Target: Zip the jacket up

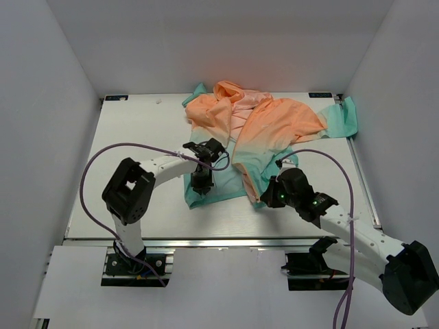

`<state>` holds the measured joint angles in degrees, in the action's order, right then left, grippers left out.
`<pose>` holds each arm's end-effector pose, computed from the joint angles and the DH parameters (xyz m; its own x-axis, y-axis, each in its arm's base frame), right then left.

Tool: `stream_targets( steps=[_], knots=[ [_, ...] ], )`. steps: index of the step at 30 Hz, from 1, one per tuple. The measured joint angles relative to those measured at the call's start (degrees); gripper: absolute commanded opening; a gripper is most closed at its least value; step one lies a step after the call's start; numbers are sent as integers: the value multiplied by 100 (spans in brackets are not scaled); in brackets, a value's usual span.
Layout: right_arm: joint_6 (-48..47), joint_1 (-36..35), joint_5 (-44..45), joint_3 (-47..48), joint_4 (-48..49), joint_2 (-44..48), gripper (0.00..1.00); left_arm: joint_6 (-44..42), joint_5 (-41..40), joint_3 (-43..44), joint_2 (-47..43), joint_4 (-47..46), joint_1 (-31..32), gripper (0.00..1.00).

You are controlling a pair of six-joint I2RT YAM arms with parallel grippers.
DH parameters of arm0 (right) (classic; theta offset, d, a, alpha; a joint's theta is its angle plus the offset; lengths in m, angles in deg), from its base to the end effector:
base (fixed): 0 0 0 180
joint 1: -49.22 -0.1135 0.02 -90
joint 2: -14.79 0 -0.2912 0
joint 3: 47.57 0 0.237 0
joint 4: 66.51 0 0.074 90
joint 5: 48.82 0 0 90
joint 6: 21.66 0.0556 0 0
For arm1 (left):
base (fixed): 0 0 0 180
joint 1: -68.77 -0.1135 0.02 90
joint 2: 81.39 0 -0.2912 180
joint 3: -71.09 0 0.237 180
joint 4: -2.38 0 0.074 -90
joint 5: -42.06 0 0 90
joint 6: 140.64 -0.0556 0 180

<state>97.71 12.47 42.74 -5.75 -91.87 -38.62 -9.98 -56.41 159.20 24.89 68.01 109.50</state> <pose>0.1468 0.1078 0.2218 -0.7045 0.0858 -0.7045 -0.2698 0.8858 0.3777 0.2636 -0.2161 0.1909 -0.9841 -0.0031 -0.1773 -0.0104 0.9991 0.0407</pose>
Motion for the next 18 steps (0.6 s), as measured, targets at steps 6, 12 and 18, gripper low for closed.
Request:
stream_targets(
  steps=[6, 12, 18],
  knots=[
    [13, 4, 22, 0, 2, -245, 0, -138, -28, -48, -584, -66, 0, 17],
    [24, 76, 35, 0, 7, -437, 0, -238, -2, -229, -1130, -284, 0, 0],
    [22, 79, 2, 0, 15, -470, 0, -286, 258, -726, -1311, -667, 0, 0]
  ],
)
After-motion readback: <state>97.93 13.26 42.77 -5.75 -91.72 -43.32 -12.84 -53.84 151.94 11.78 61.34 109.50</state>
